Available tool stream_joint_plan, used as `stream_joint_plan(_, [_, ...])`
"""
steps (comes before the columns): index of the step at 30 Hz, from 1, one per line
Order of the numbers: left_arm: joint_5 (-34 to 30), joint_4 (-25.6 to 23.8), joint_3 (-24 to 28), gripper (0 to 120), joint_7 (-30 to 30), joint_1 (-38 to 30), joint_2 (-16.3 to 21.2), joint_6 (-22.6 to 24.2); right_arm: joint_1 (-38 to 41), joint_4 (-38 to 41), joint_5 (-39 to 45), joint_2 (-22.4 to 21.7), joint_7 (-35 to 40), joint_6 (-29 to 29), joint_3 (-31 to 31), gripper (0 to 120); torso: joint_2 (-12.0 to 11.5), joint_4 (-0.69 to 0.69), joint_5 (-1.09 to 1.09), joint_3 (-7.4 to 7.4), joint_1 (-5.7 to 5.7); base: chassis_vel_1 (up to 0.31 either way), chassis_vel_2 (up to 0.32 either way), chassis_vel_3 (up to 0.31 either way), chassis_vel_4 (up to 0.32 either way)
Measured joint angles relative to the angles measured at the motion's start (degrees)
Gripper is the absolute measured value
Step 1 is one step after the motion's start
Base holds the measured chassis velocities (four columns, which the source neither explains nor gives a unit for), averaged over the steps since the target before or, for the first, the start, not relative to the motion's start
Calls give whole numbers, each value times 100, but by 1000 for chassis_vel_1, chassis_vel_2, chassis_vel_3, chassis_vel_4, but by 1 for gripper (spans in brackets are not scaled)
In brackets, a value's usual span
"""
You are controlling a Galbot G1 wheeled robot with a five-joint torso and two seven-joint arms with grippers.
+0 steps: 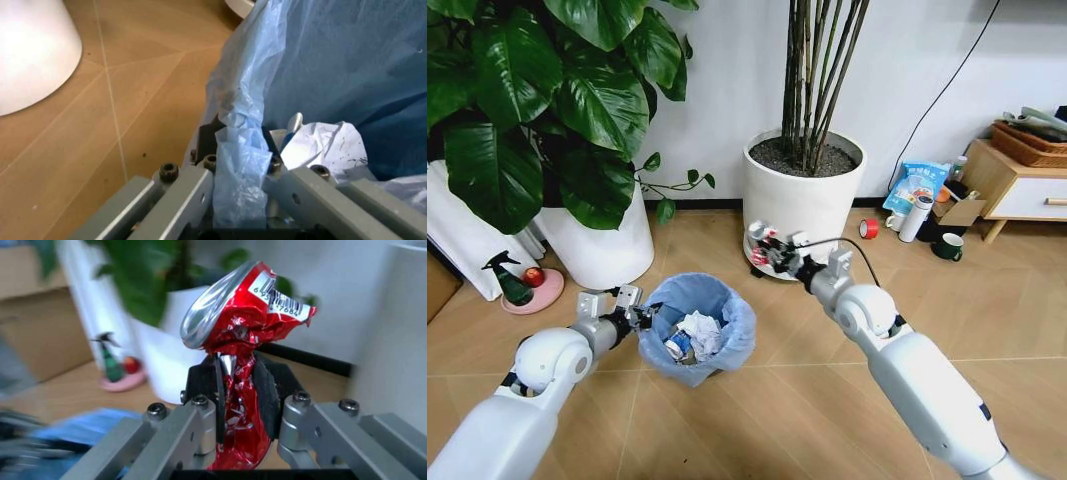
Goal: Pick up the trash bin and place the garbage on the floor into it.
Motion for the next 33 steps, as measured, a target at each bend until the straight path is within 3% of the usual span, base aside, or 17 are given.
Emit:
stream_joint_plan(7, [-41, 70, 273, 0, -106, -266, -124, 0, 242, 291, 655, -13, 565, -291, -1013, 12, 0, -1, 1, 0, 0, 0, 0, 0, 0])
stream_joint_plan(13, [-53, 85, 291, 0, -137, -294, -128, 0, 189, 299, 583, -14, 679, -546, -1222, 15, 0, -1, 1, 0, 0, 0, 0, 0, 0])
stream_joint_plan(21, [-52, 168, 248, 0, -147, -300, -129, 0, 150, 310, 624, 17, 824, -724, -1288, 46, 1, -1, 0, 0, 0, 0, 0, 0, 0])
stream_joint_plan(25, [-55, 170, 250, 0, -149, -309, -144, 0, 141, 293, 623, 46, 837, -734, -1293, 51, 1, -1, 1, 0, 0, 0, 0, 0, 0])
stream_joint_plan(27, [-66, 175, 256, 0, -158, -329, -174, 0, 134, 267, 621, 101, 845, -765, -1294, 69, 1, -1, 1, 0, 0, 0, 0, 0, 0])
stream_joint_plan(33, [-85, 196, 244, 0, -164, -346, -180, 0, 134, 253, 619, 118, 839, -780, -1290, 88, 1, -1, 1, 0, 0, 0, 0, 0, 0])
